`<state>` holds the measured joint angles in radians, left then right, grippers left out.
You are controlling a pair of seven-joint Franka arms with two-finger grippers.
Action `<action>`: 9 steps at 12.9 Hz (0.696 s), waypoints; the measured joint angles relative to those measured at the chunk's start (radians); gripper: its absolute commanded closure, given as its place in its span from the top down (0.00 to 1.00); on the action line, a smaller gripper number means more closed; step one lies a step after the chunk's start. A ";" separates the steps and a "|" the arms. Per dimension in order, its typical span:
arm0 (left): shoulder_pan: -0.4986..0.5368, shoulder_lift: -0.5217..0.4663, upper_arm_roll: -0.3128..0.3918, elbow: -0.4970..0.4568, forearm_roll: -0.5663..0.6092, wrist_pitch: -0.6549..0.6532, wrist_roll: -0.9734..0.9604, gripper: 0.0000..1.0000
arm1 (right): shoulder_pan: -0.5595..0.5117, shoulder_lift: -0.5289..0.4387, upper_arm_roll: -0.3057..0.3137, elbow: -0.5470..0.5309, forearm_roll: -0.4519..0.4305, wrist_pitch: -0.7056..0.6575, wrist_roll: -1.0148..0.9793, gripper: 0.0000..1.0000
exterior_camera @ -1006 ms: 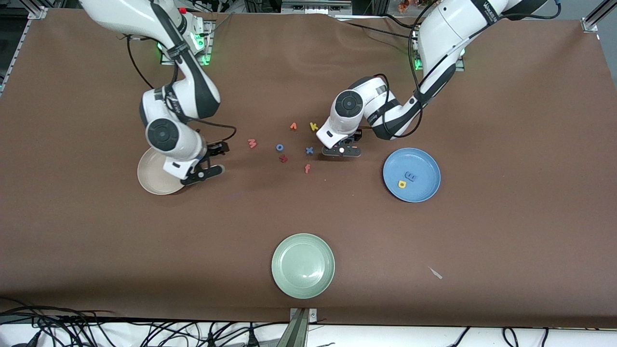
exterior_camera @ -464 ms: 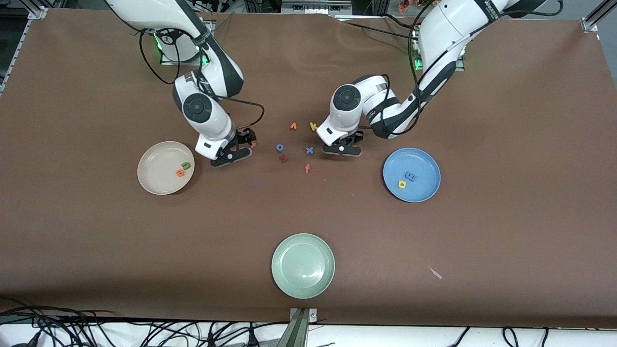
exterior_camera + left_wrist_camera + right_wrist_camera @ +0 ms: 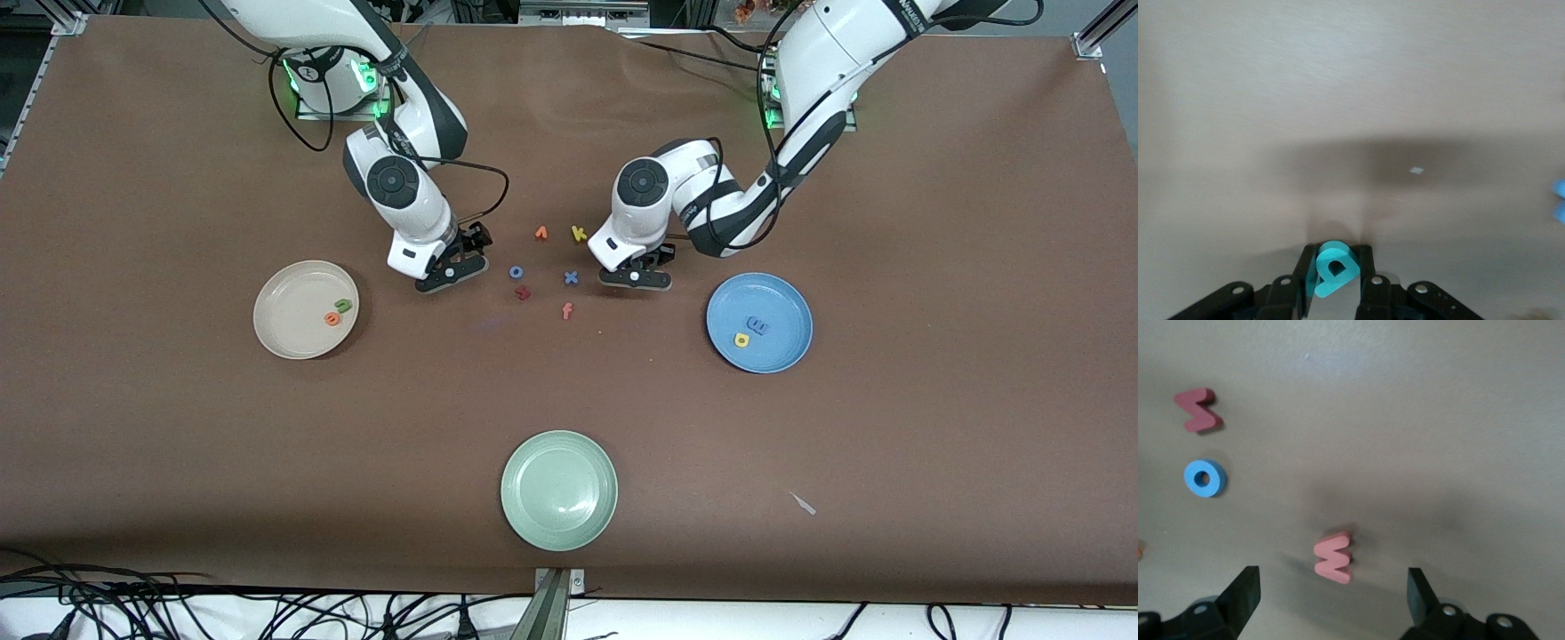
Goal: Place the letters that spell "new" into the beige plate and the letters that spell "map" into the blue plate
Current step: 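Grasp a teal letter with the left gripper while the right grasps pink, then drop the teal letter onto the blue plate with the left gripper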
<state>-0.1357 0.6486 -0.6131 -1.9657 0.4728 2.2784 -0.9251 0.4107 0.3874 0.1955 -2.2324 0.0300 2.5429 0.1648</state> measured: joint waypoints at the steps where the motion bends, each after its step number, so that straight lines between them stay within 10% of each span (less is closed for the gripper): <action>1: 0.023 -0.004 -0.005 0.025 0.000 -0.062 0.047 0.20 | 0.006 0.006 0.000 -0.002 0.000 0.004 0.000 0.85; 7: 0.281 -0.036 -0.059 0.168 -0.003 -0.301 0.485 0.28 | 0.014 0.039 0.000 -0.004 -0.001 0.020 0.000 0.65; 8: 0.313 -0.036 -0.059 0.169 -0.003 -0.301 0.544 0.54 | 0.014 0.042 0.000 -0.004 -0.001 0.024 0.000 0.64; 9: 0.338 -0.034 -0.058 0.169 -0.003 -0.300 0.589 1.00 | 0.014 0.043 0.000 -0.004 -0.001 0.028 0.000 0.59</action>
<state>0.2019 0.6151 -0.6711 -1.7971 0.4695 1.9780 -0.3364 0.4247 0.4301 0.1953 -2.2361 0.0287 2.5705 0.1648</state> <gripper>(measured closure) 0.700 0.335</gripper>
